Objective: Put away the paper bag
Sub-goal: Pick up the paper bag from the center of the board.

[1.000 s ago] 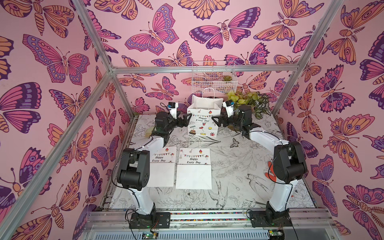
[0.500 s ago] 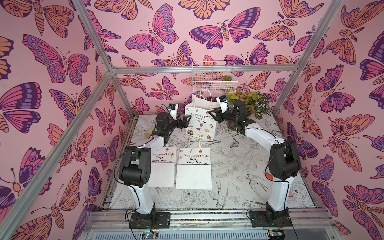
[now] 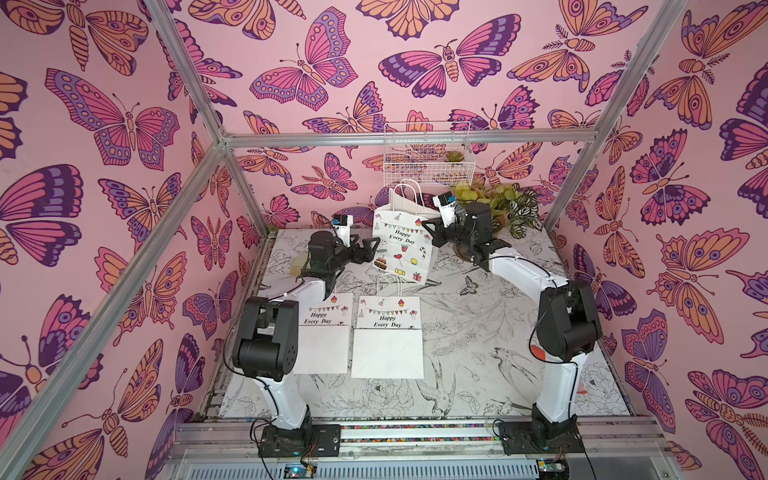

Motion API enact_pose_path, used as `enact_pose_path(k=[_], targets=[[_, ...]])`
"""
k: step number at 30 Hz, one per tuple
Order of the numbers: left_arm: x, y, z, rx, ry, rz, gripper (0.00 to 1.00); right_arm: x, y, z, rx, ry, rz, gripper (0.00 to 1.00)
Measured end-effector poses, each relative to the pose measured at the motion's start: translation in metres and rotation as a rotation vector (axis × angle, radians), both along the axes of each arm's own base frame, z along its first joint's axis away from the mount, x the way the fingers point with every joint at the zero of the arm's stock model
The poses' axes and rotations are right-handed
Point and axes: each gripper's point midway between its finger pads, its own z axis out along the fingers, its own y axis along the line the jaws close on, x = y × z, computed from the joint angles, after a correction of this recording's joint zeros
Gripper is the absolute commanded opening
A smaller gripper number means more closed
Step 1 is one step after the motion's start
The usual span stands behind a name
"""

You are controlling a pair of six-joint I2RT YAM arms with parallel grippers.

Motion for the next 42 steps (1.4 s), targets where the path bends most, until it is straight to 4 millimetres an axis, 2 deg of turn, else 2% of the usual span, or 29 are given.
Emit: enact_pose_path(k=[2,4,7,12,15,18,22,25,27,29,32,34,36,42], targets=[[-0.013,0.007,0.006,-0.009,0.005,0.018,0.93,-0.003,-0.002,0.001,-0.012,0.01,-0.009,0.0],[-0.032,0.014,0.023,-0.024,-0.014,0.039,0.93,-0.008,-0.006,0.005,-0.038,0.019,-0.02,0.0],[-0.064,0.025,0.066,-0.046,-0.089,0.067,0.94,-0.024,-0.014,0.021,-0.081,0.027,-0.032,0.0],[-0.128,0.042,0.139,-0.082,-0.228,0.12,0.93,-0.066,-0.034,0.073,-0.125,-0.004,-0.043,0.0],[-0.162,0.056,0.156,-0.091,-0.26,0.166,0.97,-0.093,-0.042,0.102,-0.133,0.022,-0.03,0.0],[-0.174,0.068,0.156,-0.06,-0.215,0.199,0.99,-0.124,-0.047,0.123,-0.122,0.058,0.007,0.0],[-0.176,0.079,0.152,-0.018,-0.141,0.205,0.99,-0.174,-0.054,0.136,-0.101,0.121,0.065,0.0],[-0.174,0.101,0.139,-0.058,-0.088,0.218,0.99,-0.21,-0.059,0.148,-0.082,0.146,0.116,0.0],[-0.169,0.119,0.124,-0.124,-0.045,0.219,0.98,-0.235,-0.06,0.155,-0.065,0.166,0.168,0.0],[-0.161,0.126,0.107,-0.2,0.005,0.183,0.97,-0.254,-0.058,0.158,-0.048,0.187,0.221,0.0],[-0.153,0.122,0.087,-0.305,0.084,0.081,0.97,-0.277,-0.055,0.159,-0.032,0.239,0.306,0.0],[-0.154,0.114,0.084,-0.347,0.1,0.0,0.97,-0.286,-0.052,0.161,-0.025,0.278,0.359,0.0],[-0.161,0.105,0.089,-0.357,0.083,-0.077,0.97,-0.293,-0.048,0.167,-0.007,0.311,0.415,0.0],[-0.197,0.082,0.123,-0.292,-0.05,-0.266,1.0,-0.303,-0.036,0.192,0.069,0.353,0.552,0.0]])
